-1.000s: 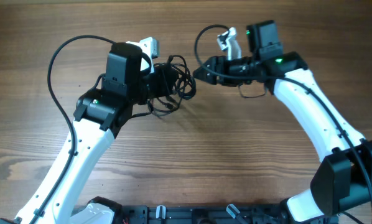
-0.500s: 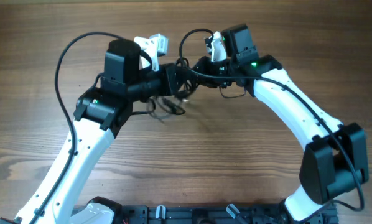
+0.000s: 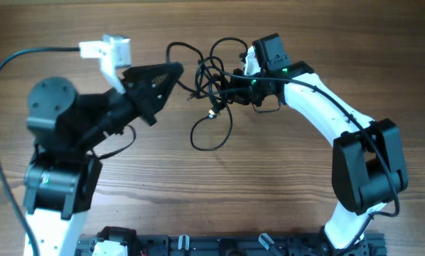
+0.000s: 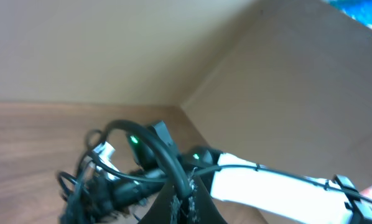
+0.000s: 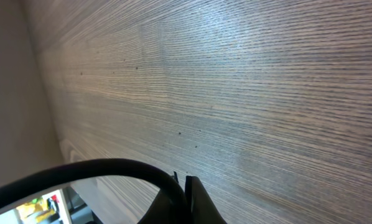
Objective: Untangle cables
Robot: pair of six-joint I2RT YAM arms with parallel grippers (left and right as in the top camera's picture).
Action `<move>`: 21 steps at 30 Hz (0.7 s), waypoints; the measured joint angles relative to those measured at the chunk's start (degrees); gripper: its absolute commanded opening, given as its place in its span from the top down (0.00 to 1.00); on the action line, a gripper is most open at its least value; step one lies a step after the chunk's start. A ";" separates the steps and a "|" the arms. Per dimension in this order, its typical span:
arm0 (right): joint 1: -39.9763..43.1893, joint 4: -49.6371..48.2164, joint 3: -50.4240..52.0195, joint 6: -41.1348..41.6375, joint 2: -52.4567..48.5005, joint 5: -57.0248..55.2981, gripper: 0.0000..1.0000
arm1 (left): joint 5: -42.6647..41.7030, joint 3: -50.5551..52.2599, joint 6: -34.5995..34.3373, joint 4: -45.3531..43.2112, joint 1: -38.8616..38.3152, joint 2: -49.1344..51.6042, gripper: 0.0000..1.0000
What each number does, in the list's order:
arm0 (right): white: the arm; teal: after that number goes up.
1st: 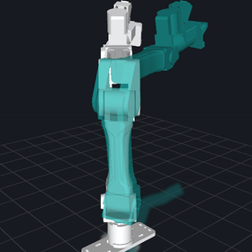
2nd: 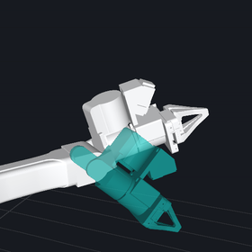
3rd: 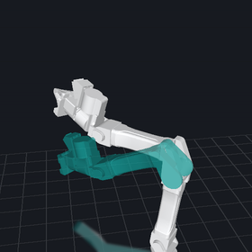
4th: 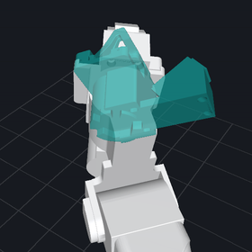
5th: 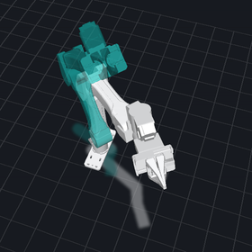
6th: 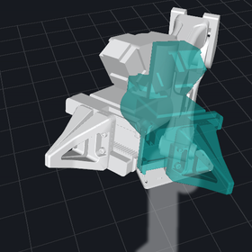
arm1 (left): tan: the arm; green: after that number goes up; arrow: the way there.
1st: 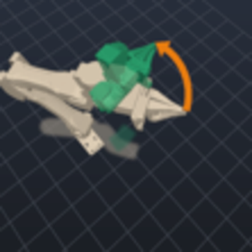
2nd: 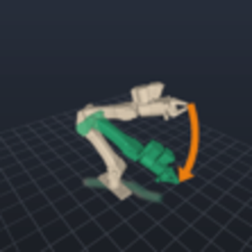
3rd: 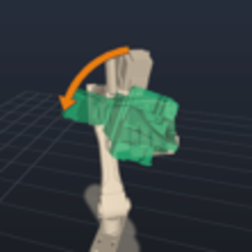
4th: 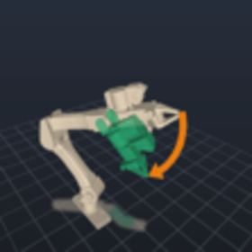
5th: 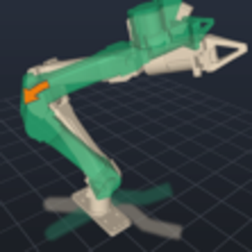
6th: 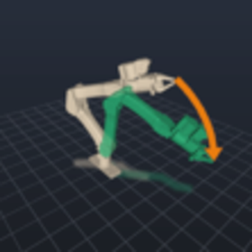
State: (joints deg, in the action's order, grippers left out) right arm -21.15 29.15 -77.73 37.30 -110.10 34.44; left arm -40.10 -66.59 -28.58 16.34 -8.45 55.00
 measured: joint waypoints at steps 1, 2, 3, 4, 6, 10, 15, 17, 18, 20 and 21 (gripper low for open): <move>0.11 0.17 0.00 0.00 0.00 0.02 0.96 | 0.42 0.00 0.00 0.00 0.96 -0.85 0.96; 0.26 0.50 0.00 0.00 0.00 0.04 0.96 | 1.25 0.00 0.00 0.20 2.10 -1.95 0.96; 0.39 1.05 0.00 -0.02 0.00 0.09 0.96 | 2.51 0.04 -0.02 0.39 3.17 -2.95 0.96; 0.74 2.29 0.00 0.09 -0.02 -0.68 0.96 | 3.65 0.11 -0.02 0.42 4.17 -3.69 0.96; 2.16 4.72 0.15 0.15 -0.63 -1.92 0.96 | 6.99 0.11 -0.04 0.87 6.73 -5.79 0.96; 5.49 7.52 0.35 -1.62 -0.83 -3.45 0.96 | 16.61 0.13 -1.09 8.07 10.51 -7.41 0.96; 8.26 6.08 0.46 -12.92 -1.07 4.26 0.95 | 21.42 0.09 -1.79 14.93 11.67 -4.59 0.96; 9.25 5.95 0.46 -17.68 -1.07 9.20 0.95 | 21.03 -0.04 -1.77 18.34 12.00 -2.25 0.96; 9.51 5.97 0.46 -19.76 -0.94 11.28 0.95 | 19.47 -0.15 -1.29 20.35 12.04 -0.02 0.96; 9.66 6.03 0.48 -22.10 -0.02 13.60 0.96 | 16.59 -0.17 0.15 22.38 11.87 3.82 0.96; 9.62 5.99 0.48 -23.19 2.14 14.75 0.96 | 13.60 -0.20 1.97 23.58 11.50 8.00 0.96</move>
State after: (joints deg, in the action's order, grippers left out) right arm -11.53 35.14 -77.25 14.11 -107.96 49.19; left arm -26.50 -66.78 -26.61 39.92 3.05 63.00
